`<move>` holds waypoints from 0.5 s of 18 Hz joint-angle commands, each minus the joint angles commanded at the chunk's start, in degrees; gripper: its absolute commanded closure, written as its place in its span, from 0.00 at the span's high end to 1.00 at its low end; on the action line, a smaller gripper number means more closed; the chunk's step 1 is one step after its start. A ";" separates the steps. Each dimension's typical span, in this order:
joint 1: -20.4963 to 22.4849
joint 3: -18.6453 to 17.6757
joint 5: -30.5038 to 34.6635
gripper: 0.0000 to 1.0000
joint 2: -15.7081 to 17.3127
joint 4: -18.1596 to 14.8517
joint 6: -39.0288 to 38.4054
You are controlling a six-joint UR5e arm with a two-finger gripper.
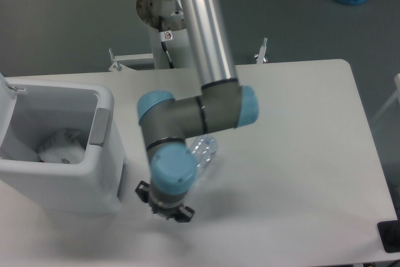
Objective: Place the trash in the trash can
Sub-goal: 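Lift the bottle upright off the table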
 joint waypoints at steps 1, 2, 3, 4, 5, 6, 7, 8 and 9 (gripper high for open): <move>1.05 0.52 -1.84 0.09 0.79 0.00 0.00; 1.67 1.05 -3.77 0.09 1.76 -0.09 -0.09; 2.38 1.49 -5.45 0.09 2.81 0.00 -0.09; 3.34 1.67 -6.85 0.09 4.13 0.00 -0.09; 3.96 1.85 -8.70 0.09 5.27 0.00 -0.09; 4.57 2.11 -10.72 0.09 6.33 0.00 -0.44; 5.45 2.20 -12.74 0.09 7.56 0.00 -0.79; 6.07 2.29 -15.37 0.09 8.87 0.00 -0.97; 7.03 2.29 -18.27 0.08 10.10 -0.09 -1.05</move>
